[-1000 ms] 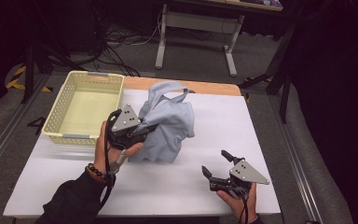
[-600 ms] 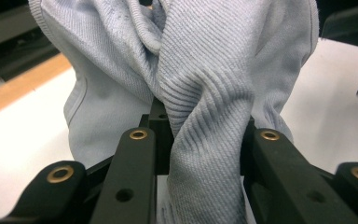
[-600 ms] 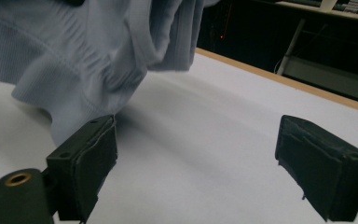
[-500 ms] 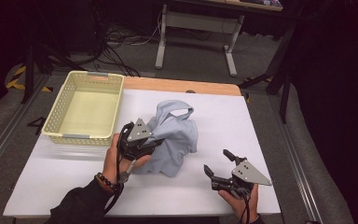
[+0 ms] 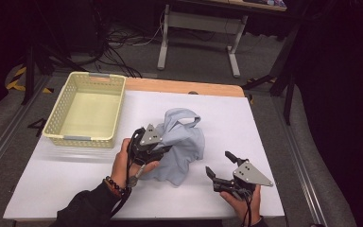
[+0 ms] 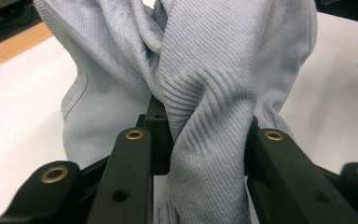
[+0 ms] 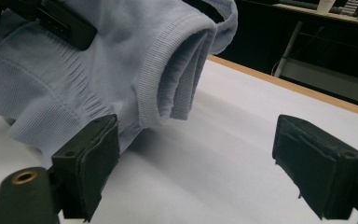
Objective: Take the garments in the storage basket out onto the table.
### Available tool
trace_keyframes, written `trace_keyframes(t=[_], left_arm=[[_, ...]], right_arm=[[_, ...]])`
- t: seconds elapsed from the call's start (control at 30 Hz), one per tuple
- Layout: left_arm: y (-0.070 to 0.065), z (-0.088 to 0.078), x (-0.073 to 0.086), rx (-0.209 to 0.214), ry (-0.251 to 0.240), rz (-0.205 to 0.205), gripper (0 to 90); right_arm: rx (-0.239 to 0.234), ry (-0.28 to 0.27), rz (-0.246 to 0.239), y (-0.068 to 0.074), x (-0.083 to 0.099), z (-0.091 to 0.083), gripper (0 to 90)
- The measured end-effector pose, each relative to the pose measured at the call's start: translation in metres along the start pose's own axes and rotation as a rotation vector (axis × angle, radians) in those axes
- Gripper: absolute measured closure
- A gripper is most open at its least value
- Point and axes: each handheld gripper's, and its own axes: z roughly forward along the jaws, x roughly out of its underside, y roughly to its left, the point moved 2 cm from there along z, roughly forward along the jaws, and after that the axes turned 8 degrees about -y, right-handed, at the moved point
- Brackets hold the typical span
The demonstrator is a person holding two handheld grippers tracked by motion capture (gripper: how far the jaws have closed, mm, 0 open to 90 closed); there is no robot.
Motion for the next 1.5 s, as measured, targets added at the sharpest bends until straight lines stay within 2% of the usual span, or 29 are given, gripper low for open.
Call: trace_keyframes(t=[0.07,0.2,0.27,0.33,0.37,0.4,0.47,0.53,0.73,0.83,1.0,1.13,1.23,1.33,1.4,1.5], left_arm=[[0.000,0.003,0.001,0.003,0.006,-0.003,67.3],[0.001,0.002,0.001,-0.020,-0.003,0.003,56.0],[0.001,-0.003,-0.001,-0.027,-0.030,0.015,51.6],[0.001,-0.006,-0.002,-0.030,-0.043,0.018,51.8],[0.001,-0.010,-0.004,-0.019,-0.067,0.032,51.8],[0.000,-0.015,-0.006,-0.016,-0.085,0.049,47.1],[-0.001,-0.021,-0.008,-0.030,-0.100,0.069,47.0],[-0.001,-0.030,-0.009,-0.042,-0.121,0.112,44.7],[0.001,-0.051,0.000,-0.071,-0.132,0.206,37.3],[0.002,-0.058,0.011,-0.079,-0.106,0.255,33.2],[0.004,-0.066,0.039,-0.082,-0.031,0.305,29.9],[0.007,-0.068,0.060,-0.077,0.035,0.304,29.6],[0.012,-0.067,0.079,-0.056,0.076,0.278,29.8],[0.015,-0.065,0.087,-0.053,0.100,0.271,30.7],[0.018,-0.063,0.092,-0.032,0.114,0.246,32.1],[0.023,-0.056,0.097,-0.033,0.150,0.226,34.7]], right_arm=[[0.000,-0.001,0.007,-0.001,0.000,0.000,15.7],[-0.001,0.006,0.007,0.000,0.001,0.001,15.8],[-0.001,0.008,0.006,0.000,0.001,0.001,15.8],[-0.002,0.011,0.007,0.000,0.002,0.001,15.9],[-0.001,0.011,0.007,0.000,0.002,0.002,16.3],[-0.004,0.013,0.009,0.000,0.002,0.002,16.9],[-0.004,0.015,0.009,0.000,0.002,0.002,16.9],[-0.005,0.016,0.008,0.000,0.002,0.002,16.9],[-0.012,0.038,0.017,0.001,0.004,0.005,18.9],[-0.016,0.067,0.034,0.001,0.007,0.008,23.2],[-0.024,0.127,0.066,-0.003,0.014,0.015,26.0],[-0.039,0.181,0.066,-0.004,0.020,0.022,30.7],[-0.032,0.210,0.056,-0.005,0.022,0.026,32.4],[-0.033,0.239,0.071,-0.006,0.025,0.032,34.8],[-0.045,0.256,0.063,-0.006,0.026,0.035,39.7],[-0.068,0.291,0.040,-0.003,0.029,0.042,45.2]])
